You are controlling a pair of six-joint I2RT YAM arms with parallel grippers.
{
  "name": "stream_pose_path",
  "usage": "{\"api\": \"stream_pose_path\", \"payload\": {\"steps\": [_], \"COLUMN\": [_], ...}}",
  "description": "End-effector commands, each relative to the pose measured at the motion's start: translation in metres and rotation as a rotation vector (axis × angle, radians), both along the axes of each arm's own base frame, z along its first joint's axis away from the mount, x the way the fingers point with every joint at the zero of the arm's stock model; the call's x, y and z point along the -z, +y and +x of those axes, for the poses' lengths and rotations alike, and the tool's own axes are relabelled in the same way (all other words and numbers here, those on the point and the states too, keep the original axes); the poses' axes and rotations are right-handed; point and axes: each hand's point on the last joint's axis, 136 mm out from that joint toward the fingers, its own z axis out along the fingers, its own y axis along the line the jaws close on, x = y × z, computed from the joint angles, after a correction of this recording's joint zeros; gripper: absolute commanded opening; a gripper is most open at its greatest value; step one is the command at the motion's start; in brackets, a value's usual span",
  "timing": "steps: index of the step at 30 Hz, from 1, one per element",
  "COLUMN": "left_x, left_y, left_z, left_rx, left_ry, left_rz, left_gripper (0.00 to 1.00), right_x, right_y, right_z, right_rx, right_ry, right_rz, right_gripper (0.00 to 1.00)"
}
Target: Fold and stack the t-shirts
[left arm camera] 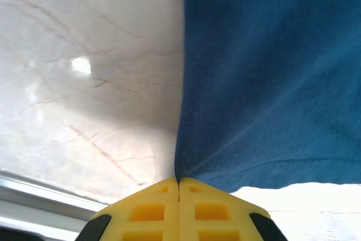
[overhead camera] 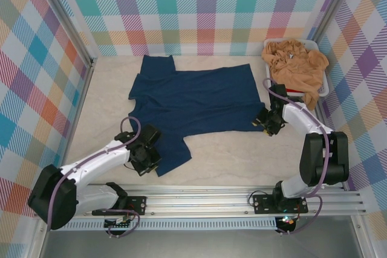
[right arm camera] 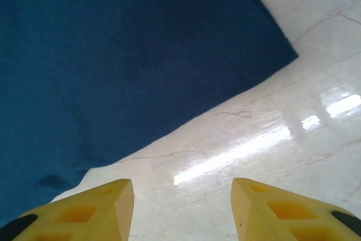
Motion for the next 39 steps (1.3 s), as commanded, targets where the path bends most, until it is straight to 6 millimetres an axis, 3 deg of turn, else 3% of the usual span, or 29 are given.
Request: {"api": "stream_pose_path", "payload": {"steps": [1, 6, 11, 15, 19, 23, 27, 32, 34, 37, 39], "left_x": [0.002, -0.002, -0.001, -0.002, -0.003, -0.005, -0.007, -0.003, -0.002, -0.005, -0.012], "left_y": [0.02, 0.03, 0.034, 0.033, 0.032, 0.031, 0.029, 0.025, 0.024, 0.024, 0.027], "left_z": [-0.016, -0.017, -0.017, -0.013, -0.01, -0.008, -0.007, -0.008, -0.008, -0.009, -0.007], "left_rx": [-0.03, -0.032, -0.032, -0.034, -0.037, -0.032, -0.019, -0.008, 0.0, 0.014, 0.026], "left_ry": [0.026, 0.003, -0.01, -0.025, -0.036, -0.046, -0.046, -0.031, -0.028, -0.029, -0.051], "left_rz": [0.076, 0.111, 0.124, 0.124, 0.121, 0.12, 0.116, 0.102, 0.096, 0.096, 0.106], "left_gripper": [0.0, 0.0, 0.0, 0.0, 0.0, 0.0, 0.0, 0.0, 0.0, 0.0, 0.0], "right_x": [0.008, 0.015, 0.023, 0.038, 0.04, 0.042, 0.045, 0.054, 0.055, 0.05, 0.042], "right_y": [-0.021, -0.037, -0.041, -0.044, -0.051, -0.052, -0.054, -0.053, -0.053, -0.054, -0.054], "right_z": [-0.016, -0.007, 0.006, -0.001, -0.009, 0.0, 0.009, 0.004, 0.001, 0.0, 0.0], "right_rx": [0.068, 0.11, 0.088, 0.093, 0.119, 0.116, 0.101, 0.11, 0.114, 0.115, 0.115], "right_ry": [0.056, 0.035, 0.032, 0.099, 0.111, 0.086, 0.095, 0.133, 0.136, 0.119, 0.091], "right_rz": [-0.064, -0.047, -0.055, -0.067, -0.103, -0.09, -0.098, -0.091, -0.092, -0.098, -0.101], "right_gripper": [0.5, 0.48, 0.43, 0.4, 0.41, 0.4, 0.34, 0.21, 0.11, 0.02, 0.0]}}
